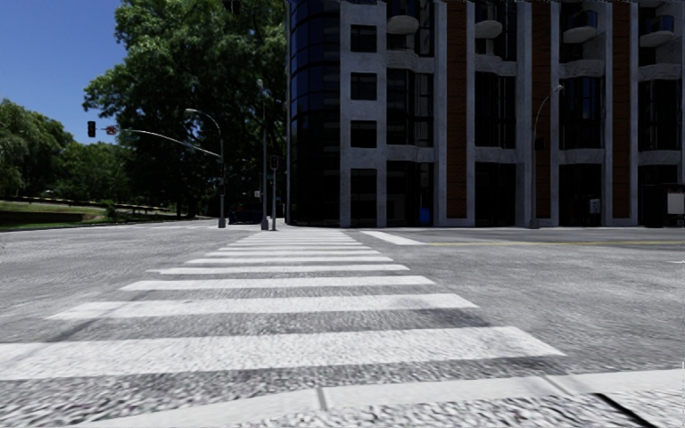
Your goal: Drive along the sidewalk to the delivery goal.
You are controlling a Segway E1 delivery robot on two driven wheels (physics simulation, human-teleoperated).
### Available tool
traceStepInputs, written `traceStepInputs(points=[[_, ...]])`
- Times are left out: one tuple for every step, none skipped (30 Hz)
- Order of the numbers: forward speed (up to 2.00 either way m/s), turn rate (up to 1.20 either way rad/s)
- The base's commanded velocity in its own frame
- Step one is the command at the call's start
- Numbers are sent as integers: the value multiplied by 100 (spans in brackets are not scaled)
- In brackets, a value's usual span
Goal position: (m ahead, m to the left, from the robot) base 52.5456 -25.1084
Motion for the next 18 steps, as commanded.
traceStepInputs(points=[[200, 31], [200, 31], [200, 31], [200, 31], [200, 31], [200, 31], [200, 31], [200, 31], [200, 30], [200, 30], [200, 16], [200, 4], [200, 0], [197, 0], [197, 0], [191, 0], [184, 0], [180, 0]])
